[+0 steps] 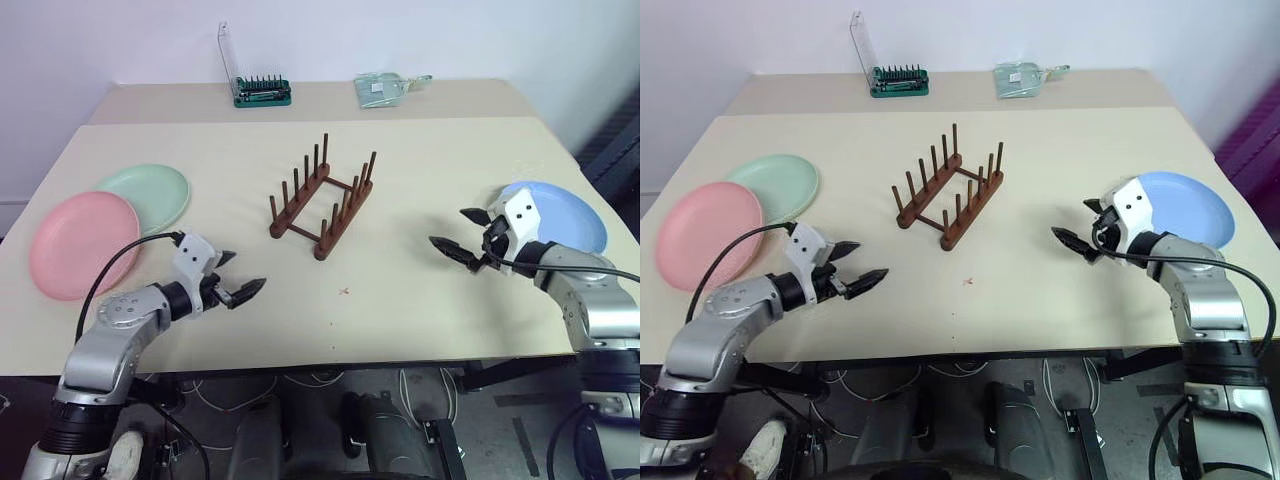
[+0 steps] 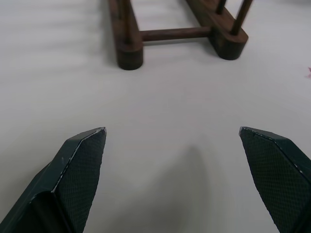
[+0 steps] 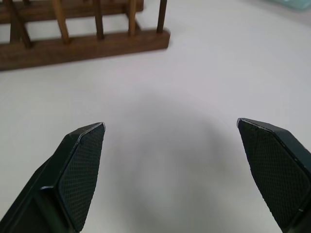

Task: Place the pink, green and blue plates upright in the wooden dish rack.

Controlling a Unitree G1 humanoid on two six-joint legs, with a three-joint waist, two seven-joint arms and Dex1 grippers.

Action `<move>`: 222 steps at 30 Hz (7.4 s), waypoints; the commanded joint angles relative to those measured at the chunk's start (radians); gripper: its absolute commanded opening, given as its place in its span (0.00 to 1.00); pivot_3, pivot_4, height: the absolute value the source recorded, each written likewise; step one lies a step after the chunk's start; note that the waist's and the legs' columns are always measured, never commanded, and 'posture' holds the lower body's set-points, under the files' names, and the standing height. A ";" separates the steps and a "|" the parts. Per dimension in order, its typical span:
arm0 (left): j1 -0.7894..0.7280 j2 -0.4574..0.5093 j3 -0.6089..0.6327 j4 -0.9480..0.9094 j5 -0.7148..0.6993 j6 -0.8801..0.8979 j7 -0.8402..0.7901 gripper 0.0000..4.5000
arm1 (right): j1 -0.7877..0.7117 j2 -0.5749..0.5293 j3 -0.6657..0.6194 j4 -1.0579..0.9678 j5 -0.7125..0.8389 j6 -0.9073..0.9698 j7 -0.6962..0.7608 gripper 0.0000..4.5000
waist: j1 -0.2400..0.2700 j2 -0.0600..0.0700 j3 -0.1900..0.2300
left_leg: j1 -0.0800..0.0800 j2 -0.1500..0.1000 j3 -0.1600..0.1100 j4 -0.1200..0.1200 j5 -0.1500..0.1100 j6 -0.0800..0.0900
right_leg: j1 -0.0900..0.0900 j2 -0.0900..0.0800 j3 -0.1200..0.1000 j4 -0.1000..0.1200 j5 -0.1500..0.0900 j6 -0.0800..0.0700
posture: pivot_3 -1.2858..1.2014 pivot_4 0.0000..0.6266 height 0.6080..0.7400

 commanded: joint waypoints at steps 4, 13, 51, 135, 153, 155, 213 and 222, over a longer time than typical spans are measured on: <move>-0.035 -0.040 -0.026 -0.030 0.013 -0.033 0.025 1.00 | -0.032 0.017 0.011 -0.001 -0.023 -0.042 -0.008 0.99 | -0.001 0.000 0.000 | 0.000 0.000 0.000 0.000 0.000 0.000 | 0.000 0.000 0.000 0.000 0.000 0.000 | 0.52 0.24 0.92; -0.145 -0.153 -0.187 0.017 0.122 -0.019 0.115 1.00 | -0.038 0.036 0.025 -0.022 -0.034 -0.048 -0.026 0.99 | 0.012 0.000 0.000 | 0.000 -0.001 0.000 0.001 0.000 0.000 | 0.001 0.000 0.000 0.000 0.000 0.000 | 0.52 0.24 0.92; -0.402 -0.296 -0.427 0.423 0.335 -0.445 -0.044 0.17 | 0.062 -0.017 0.046 -0.076 -0.094 -0.039 -0.010 1.00 | 0.024 0.000 -0.001 | 0.000 -0.002 -0.002 0.003 0.000 0.001 | 0.002 0.001 0.000 0.002 0.000 0.001 | 0.52 0.24 0.92; -0.296 -0.235 0.083 0.019 0.098 0.028 0.201 0.33 | -0.069 0.058 0.233 -0.108 -0.216 -0.177 0.059 0.19 | -0.009 0.000 -0.007 | 0.003 0.000 -0.002 0.005 0.001 0.001 | 0.000 0.002 0.002 0.014 0.000 0.004 | 0.52 0.24 0.92; -0.101 -0.269 0.928 -0.192 0.076 0.450 0.842 1.00 | -0.257 0.218 0.338 0.029 -0.205 -0.228 0.120 0.99 | 0.010 -0.005 -0.009 | 0.002 -0.001 -0.002 0.005 0.001 0.000 | 0.001 -0.001 0.000 0.013 -0.002 0.000 | 0.52 0.24 0.92; -0.094 -0.290 0.937 -0.196 0.060 0.504 0.849 1.00 | -0.264 0.230 0.339 0.043 -0.206 -0.238 0.121 0.99 | 0.016 -0.007 -0.009 | 0.002 -0.001 -0.002 0.006 0.001 0.000 | 0.001 -0.001 0.000 0.013 -0.003 0.000 | 0.52 0.24 0.92; -0.773 -0.506 0.168 -0.001 -0.028 0.297 0.917 0.01 | -0.526 0.317 0.470 0.038 -0.655 -0.613 -0.237 1.00 | 0.013 -0.014 -0.008 | 0.001 -0.003 0.000 0.002 0.001 0.000 | -0.001 0.001 0.000 0.009 0.001 0.001 | 0.52 0.24 0.92; -0.740 -0.570 0.140 -0.072 -0.046 0.361 0.919 0.00 | -0.544 0.296 0.492 0.187 -0.828 -0.651 -0.401 0.71 | 0.014 -0.014 -0.008 | 0.001 -0.002 0.000 0.002 0.001 -0.001 | -0.001 0.001 0.000 0.009 0.001 0.002 | 0.52 0.24 0.92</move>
